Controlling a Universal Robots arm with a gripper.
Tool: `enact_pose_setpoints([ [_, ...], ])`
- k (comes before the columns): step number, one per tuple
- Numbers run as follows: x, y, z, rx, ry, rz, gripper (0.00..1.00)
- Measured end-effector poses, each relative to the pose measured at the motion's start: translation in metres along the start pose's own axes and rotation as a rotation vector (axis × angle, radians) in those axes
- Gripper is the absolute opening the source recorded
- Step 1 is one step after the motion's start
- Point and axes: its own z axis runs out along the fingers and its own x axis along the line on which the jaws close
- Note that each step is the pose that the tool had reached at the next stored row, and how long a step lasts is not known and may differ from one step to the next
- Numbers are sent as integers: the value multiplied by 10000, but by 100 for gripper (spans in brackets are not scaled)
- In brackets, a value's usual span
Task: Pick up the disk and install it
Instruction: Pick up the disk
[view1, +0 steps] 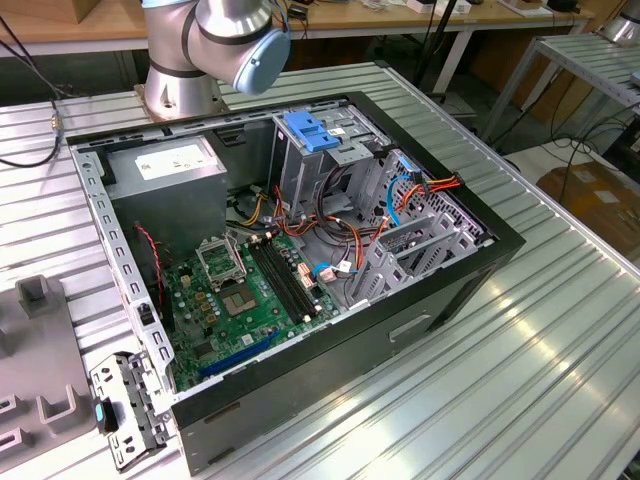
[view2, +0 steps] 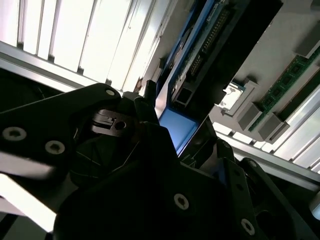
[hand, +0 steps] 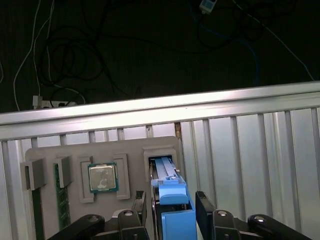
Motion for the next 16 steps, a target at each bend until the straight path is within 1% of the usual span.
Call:
enact_pose_setpoints([
  [2, 0, 0, 5, 1, 2, -4, 51],
  [5, 0, 0, 10, 45, -5, -147, 51],
  [7, 0, 0, 11, 46, -5, -222, 51],
  [12, 3, 26, 11, 52, -5, -233, 51],
  [16, 4, 29, 10, 53, -5, -241, 51],
])
